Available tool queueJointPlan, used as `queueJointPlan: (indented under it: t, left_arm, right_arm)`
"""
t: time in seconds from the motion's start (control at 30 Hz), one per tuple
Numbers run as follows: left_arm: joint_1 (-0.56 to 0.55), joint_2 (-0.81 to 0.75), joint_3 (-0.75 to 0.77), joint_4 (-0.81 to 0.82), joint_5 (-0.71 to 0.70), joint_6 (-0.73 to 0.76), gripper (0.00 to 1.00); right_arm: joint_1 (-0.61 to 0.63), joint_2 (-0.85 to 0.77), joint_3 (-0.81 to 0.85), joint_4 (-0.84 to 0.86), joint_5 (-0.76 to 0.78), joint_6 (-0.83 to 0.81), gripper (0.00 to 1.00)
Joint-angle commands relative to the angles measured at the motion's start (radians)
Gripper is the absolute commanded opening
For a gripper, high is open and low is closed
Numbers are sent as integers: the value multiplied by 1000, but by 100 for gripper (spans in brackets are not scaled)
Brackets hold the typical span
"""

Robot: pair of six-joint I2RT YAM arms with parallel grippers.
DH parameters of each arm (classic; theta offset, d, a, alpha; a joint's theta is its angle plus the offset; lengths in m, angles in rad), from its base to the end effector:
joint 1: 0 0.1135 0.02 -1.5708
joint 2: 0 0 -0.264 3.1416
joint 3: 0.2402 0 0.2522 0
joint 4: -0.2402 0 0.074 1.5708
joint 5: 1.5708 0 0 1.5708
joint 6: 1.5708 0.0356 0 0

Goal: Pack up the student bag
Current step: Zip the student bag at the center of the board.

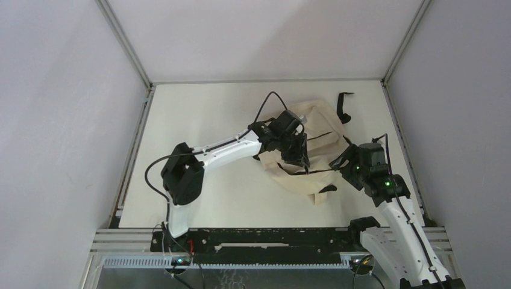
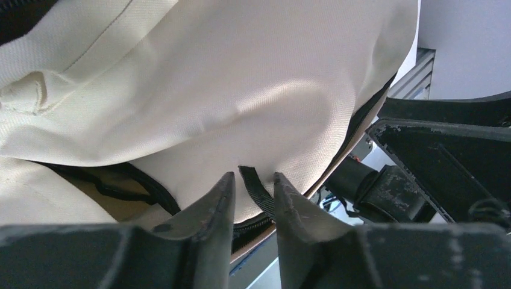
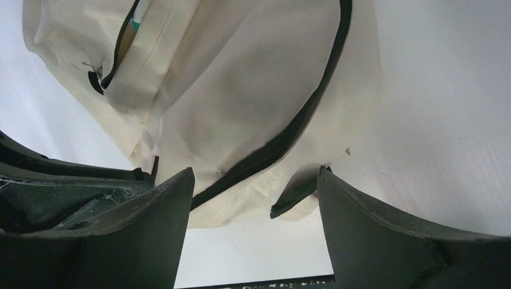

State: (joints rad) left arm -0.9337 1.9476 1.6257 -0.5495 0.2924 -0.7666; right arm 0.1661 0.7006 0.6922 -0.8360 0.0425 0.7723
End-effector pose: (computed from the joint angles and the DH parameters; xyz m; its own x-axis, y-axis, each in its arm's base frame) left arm 0.2523 -0.3582 0.2557 -0.9384 0.1514 -0.3107 0.3181 0.7295 -0.6054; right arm 0.1348 0.0211 0.2597 -0.6240 0.6023 -0.4979 0.4161 0.7954 0.4407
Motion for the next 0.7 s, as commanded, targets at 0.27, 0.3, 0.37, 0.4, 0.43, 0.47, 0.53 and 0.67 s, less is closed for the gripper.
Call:
queueJointPlan:
  t: [0.27, 0.3, 0.37, 0.4, 0.43, 0.47, 0.53, 0.67]
  left_arm:
    - [-2, -73, -7, 76, 52, 6, 0]
    - [-3, -91, -28, 94, 53, 8, 0]
    - [-2, -122, -62, 115, 54, 15, 0]
    - [-3, -136, -76, 119, 56, 23, 0]
    - [-3, -148, -89, 121, 60, 33, 0]
    - [-2, -161, -105, 127, 65, 44, 0]
    - [-2, -198, -153, 164, 88, 69, 0]
    - [-2, -277, -263, 244, 121, 134, 0]
  right_arm:
    - [5, -39, -39, 71, -143, 152, 88]
    - [8, -37, -51, 106, -162, 178, 88]
    - [18, -25, -65, 137, -180, 205, 87]
    - [24, -13, -66, 156, -179, 217, 86]
    - [31, -3, -66, 169, -176, 220, 85]
    - [36, 8, -66, 180, -171, 220, 84]
    - [37, 28, -66, 194, -159, 213, 78]
    - [28, 49, -66, 197, -126, 182, 41]
